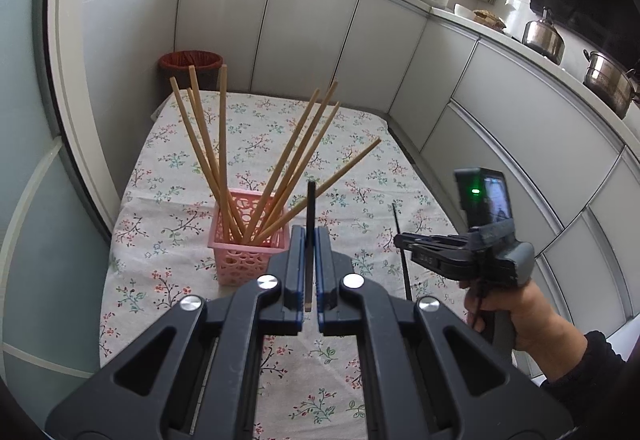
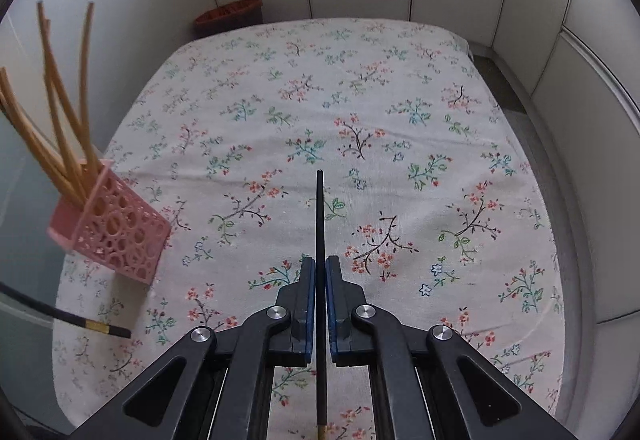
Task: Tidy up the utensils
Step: 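Lift the black chopstick with the left gripper while the right gripper closes on another black chopstick, then carry both black chopsticks over the basket, lower the left one in and open the left gripper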
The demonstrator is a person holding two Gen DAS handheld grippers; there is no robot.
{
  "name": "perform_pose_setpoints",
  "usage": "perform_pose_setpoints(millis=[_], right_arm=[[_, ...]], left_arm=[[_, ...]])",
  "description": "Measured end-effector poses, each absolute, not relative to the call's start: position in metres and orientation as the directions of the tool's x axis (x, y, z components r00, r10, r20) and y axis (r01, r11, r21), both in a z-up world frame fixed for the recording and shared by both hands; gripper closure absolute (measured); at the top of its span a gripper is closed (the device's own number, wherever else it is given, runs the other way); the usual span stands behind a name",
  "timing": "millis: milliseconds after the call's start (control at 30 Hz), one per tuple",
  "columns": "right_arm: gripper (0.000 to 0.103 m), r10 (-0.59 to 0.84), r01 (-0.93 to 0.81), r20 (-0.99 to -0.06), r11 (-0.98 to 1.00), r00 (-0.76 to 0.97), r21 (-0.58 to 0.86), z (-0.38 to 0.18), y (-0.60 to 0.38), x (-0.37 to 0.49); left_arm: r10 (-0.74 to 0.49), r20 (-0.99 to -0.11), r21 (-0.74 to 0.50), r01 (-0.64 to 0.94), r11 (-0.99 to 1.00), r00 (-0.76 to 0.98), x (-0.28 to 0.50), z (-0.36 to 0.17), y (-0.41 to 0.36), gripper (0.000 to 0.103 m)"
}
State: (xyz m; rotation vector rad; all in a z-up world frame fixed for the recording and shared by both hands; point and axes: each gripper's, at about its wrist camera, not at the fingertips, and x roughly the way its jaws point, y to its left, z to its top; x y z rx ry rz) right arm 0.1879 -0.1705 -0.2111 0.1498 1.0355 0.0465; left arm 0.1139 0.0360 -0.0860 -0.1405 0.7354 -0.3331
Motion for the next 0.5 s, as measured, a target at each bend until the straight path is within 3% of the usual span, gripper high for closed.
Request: perform_pose_setpoints(millis=[500], right_arm=[[0.098, 0.194, -0.035, -0.661, 0.969, 0.725, 0.245, -0.115, -0.186, 0.127]], left_arm=[[-0.343, -0.479, -0.282, 0.228, 0.932, 0.808, 0.103, -0.049, 0.053, 0.098]])
